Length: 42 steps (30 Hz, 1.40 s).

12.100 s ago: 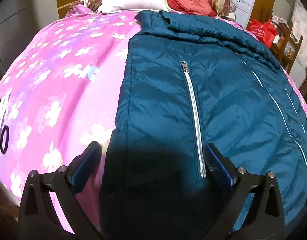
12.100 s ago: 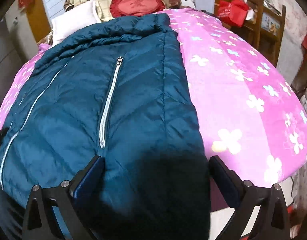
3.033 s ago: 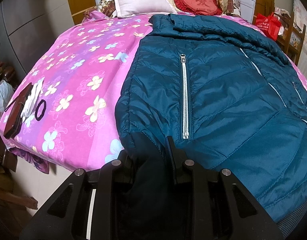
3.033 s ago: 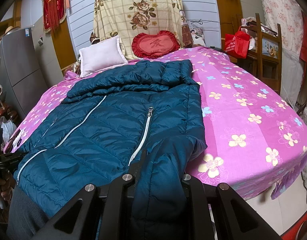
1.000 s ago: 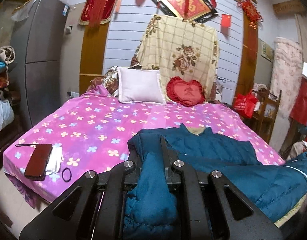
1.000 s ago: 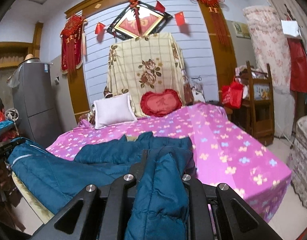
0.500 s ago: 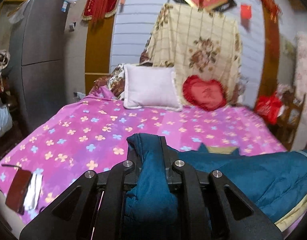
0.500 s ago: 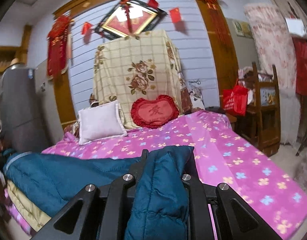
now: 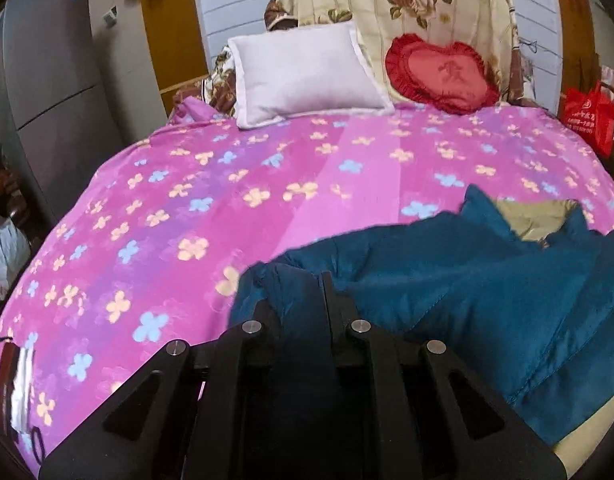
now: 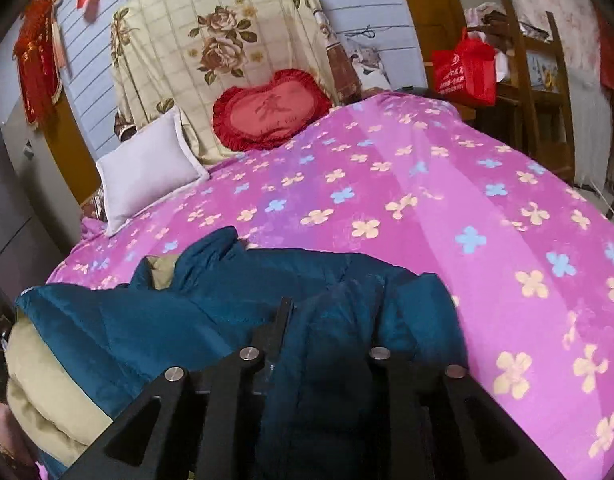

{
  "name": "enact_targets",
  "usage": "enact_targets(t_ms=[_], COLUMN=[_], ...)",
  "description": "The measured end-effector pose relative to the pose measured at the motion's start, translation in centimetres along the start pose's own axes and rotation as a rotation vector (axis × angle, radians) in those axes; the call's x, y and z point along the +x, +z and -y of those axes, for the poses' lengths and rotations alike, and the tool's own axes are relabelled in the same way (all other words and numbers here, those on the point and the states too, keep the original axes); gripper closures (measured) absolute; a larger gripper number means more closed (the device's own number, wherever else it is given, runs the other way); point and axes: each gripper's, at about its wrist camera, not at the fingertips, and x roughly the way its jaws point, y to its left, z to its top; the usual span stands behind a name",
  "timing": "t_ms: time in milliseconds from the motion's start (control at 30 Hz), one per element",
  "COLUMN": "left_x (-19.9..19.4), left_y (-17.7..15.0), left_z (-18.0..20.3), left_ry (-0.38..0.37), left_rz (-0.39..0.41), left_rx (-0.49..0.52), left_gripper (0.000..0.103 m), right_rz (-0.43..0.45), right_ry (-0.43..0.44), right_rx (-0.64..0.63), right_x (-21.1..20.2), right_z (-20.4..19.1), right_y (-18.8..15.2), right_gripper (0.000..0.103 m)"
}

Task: Fold large clothes
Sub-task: 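Lift the hem with both grippers and fold it over toward the collar, then lower the folded hem onto the collar and press it flat with both grippers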

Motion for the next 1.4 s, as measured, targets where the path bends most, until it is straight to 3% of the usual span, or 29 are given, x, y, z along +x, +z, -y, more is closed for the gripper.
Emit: enact_targets(t_ms=[100, 200, 267, 300, 333, 367, 400, 533, 667, 833, 900, 967, 1033, 1200, 1267, 1400], left_x=[0.6, 0.6, 0.1, -0.4, -1.3, -2.0, -3.1, -7.7, -10.1, -11.1, -10.9, -10.6, -10.3, -7.9, -5.8, -3.3], left_y=[0.0, 0.8, 1.6, 2.0, 2.4, 2.6, 2.7, 2.0, -0.9, -5.8, -7.1, -7.7, -6.9, -1.6, 0.9, 4.7], left_z=[-0.4, -2.3, -3.7, -4.5, -5.6, -6.2, -6.9, -9.7, -9.9, -5.9, -4.2, -2.5, -1.4, -0.2, 0.7, 1.4], left_ry=[-0.038, -0.14, -0.224, -0.272, -0.318, -0.342, -0.35, -0.35, -0.304, -0.223, -0.221, -0.22, -0.214, -0.193, -0.193, -0.158], left_rz=[-0.029, -0.093, -0.13, -0.135, -0.126, -0.116, -0.093, 0.0, 0.002, -0.01, -0.033, -0.052, -0.047, -0.046, -0.066, -0.024], left_rx=[-0.017, -0.071, -0.113, -0.138, -0.16, -0.168, -0.172, -0.189, -0.155, -0.029, 0.004, 0.032, 0.045, 0.008, -0.002, -0.024], left_gripper=[0.088, 0.083, 0.074, 0.068, 0.058, 0.05, 0.036, 0.026, 0.026, 0.026, 0.026, 0.026, 0.026, 0.026, 0.026, 0.026], right_rz=[-0.026, -0.036, -0.025, -0.016, -0.005, 0.015, 0.031, 0.066, 0.106, 0.031, -0.022, -0.085, -0.127, -0.107, -0.101, -0.062], right_ry=[0.019, 0.033, 0.096, 0.148, 0.201, 0.231, 0.233, 0.225, 0.206, 0.101, 0.099, 0.086, 0.075, 0.001, -0.033, -0.008], right_rx=[0.041, 0.095, 0.174, 0.22, 0.261, 0.287, 0.297, 0.219, -0.003, -0.136, -0.128, -0.13, -0.148, -0.228, -0.2, -0.091], right_x=[0.9, -0.1, -1.5, -2.2, -3.0, -3.9, -4.9, -8.1, -10.8, -10.3, -9.6, -8.6, -8.0, -5.5, -3.8, -1.1], right_z=[0.8, 1.1, 1.8, 2.1, 2.5, 2.8, 2.9, 2.1, -0.3, -1.6, -1.4, -1.4, -1.7, -3.8, -3.9, -3.4], right_y=[-0.3, -0.2, -0.3, -0.3, -0.5, -0.8, -1.0, -1.5, -2.4, -4.1, -4.1, -4.4, -4.7, -3.2, -1.7, 1.8], right_gripper=[0.078, 0.075, 0.067, 0.052, 0.025, 0.015, 0.01, 0.01, 0.01, 0.012, 0.023, 0.025, 0.03, 0.03, 0.03, 0.027])
